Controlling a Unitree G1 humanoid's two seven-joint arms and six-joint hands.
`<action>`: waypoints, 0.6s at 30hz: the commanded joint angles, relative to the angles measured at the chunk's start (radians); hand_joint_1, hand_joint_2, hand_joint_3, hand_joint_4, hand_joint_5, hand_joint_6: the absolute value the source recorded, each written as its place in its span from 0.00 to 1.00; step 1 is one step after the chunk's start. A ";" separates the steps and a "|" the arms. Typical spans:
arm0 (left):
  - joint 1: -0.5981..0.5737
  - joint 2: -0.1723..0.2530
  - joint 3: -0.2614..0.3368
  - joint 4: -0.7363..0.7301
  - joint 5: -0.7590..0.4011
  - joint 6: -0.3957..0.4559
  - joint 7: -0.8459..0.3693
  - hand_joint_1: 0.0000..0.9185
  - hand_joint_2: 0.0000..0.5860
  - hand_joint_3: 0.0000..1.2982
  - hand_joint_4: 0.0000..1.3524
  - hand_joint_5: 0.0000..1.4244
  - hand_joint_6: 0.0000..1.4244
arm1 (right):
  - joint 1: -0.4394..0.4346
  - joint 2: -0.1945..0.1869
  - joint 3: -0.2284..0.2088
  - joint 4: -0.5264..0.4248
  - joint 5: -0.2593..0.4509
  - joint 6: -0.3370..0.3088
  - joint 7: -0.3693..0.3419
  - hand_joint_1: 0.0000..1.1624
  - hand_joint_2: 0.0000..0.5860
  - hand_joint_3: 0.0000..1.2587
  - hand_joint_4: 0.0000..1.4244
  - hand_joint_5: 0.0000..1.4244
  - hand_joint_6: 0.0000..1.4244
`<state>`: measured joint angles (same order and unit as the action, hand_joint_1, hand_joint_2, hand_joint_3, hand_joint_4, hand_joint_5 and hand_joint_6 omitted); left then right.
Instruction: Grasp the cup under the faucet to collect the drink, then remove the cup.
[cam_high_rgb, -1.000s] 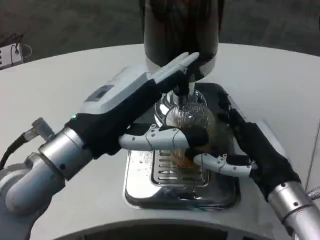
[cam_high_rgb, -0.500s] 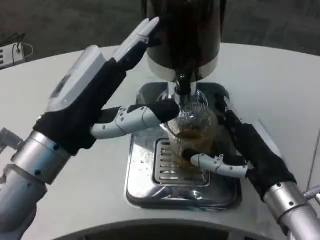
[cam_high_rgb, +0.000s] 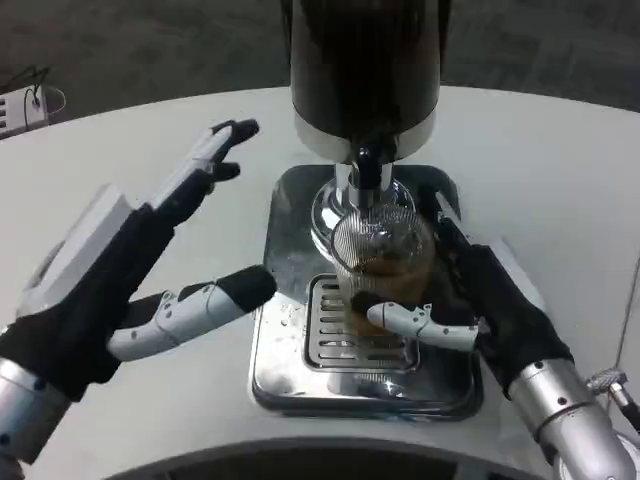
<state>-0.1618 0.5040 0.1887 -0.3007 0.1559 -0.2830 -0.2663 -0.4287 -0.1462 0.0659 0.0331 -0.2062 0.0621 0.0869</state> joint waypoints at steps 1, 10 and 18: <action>0.076 0.017 0.034 0.015 -0.003 -0.019 -0.001 0.00 0.10 0.06 0.00 0.09 0.10 | -0.017 0.016 0.013 0.030 -0.001 -0.026 -0.021 0.75 0.34 0.00 0.00 0.06 0.06; 0.181 0.021 0.031 0.002 0.076 -0.008 0.008 0.00 0.11 0.05 0.00 0.07 0.10 | -0.039 0.033 0.022 0.070 -0.005 -0.038 -0.057 0.75 0.34 0.00 0.01 0.06 0.06; 0.311 -0.012 0.012 -0.140 0.163 0.031 0.013 0.00 0.13 0.01 0.00 0.04 0.07 | -0.053 0.045 0.026 0.103 -0.004 -0.053 -0.085 0.74 0.34 0.00 0.01 0.06 0.06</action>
<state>0.0997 0.5042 0.2127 -0.3902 0.2889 -0.2719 -0.2586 -0.4685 -0.1141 0.0867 0.1155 -0.2111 0.0351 0.0116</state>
